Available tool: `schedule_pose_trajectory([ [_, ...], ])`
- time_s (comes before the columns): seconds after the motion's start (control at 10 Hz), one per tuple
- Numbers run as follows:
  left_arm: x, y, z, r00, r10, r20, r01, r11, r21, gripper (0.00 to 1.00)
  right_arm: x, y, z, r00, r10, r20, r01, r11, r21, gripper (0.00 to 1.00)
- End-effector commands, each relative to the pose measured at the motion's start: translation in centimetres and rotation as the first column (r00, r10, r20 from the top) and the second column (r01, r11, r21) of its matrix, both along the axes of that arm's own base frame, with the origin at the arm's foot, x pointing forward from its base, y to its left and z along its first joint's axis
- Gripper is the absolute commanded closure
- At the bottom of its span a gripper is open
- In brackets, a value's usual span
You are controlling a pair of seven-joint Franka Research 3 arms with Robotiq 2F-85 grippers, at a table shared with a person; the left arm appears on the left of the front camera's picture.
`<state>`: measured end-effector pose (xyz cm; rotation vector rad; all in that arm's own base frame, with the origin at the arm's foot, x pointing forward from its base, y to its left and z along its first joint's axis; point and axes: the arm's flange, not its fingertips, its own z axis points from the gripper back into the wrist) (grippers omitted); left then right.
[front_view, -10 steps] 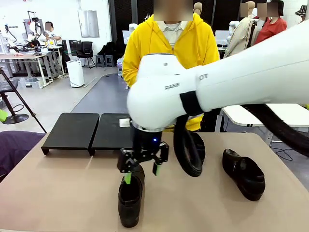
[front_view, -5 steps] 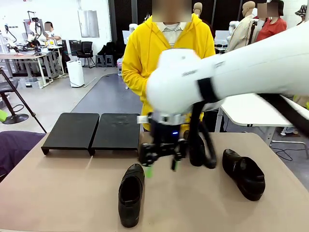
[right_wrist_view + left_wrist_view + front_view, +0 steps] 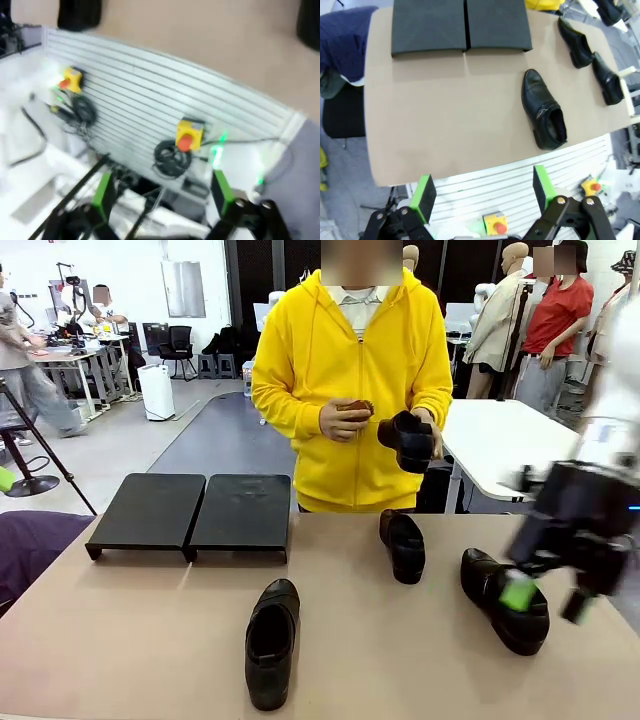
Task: Organize the shoes by placing them on the stand.
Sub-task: Pick up one Shoe and place it in the middle of the table, then place the Shoe from the middle of the table onto the Shoes Stand.
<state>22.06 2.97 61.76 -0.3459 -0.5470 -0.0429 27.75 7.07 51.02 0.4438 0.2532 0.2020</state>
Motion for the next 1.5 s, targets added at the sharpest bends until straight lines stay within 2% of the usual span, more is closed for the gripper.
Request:
schedule_pose_trajectory([
  [0.0,0.2,0.0,0.0,1.000,-0.005,0.012,0.005,1.000,-0.008,0.00,0.2,-7.5,-0.5,0.994,-0.107,-0.017,0.108,0.980,0.165,0.00],
  [0.1,0.2,0.0,0.0,1.000,-0.005,0.012,0.005,1.000,-0.008,0.00,-0.6,-11.8,-1.6,0.978,-0.208,-0.030,0.209,0.939,0.272,0.00],
  [0.2,0.2,0.0,0.0,1.000,-0.005,0.012,0.005,1.000,-0.008,0.00,-1.6,-14.8,-2.9,0.939,-0.343,-0.036,0.332,0.872,0.360,0.00],
  [0.3,0.2,0.0,0.0,1.000,-0.005,0.012,0.005,1.000,-0.008,0.00,-2.7,-16.3,-4.0,0.902,-0.432,0.001,0.387,0.810,0.441,0.00],
  [0.5,0.2,0.0,0.0,1.000,-0.005,0.012,0.005,1.000,-0.008,0.00,-4.1,-15.9,-4.7,0.831,-0.554,0.055,0.482,0.766,0.425,0.00],
  [0.6,0.2,0.0,0.0,1.000,-0.005,0.012,0.005,1.000,-0.008,0.00,-3.3,-18.4,-3.6,0.891,-0.450,-0.055,0.434,0.811,0.393,0.00],
  [1.4,0.2,0.0,0.0,1.000,-0.005,0.012,0.005,1.000,-0.008,0.00,-3.3,-18.4,-3.6,0.891,-0.450,-0.055,0.434,0.811,0.393,0.00],
])
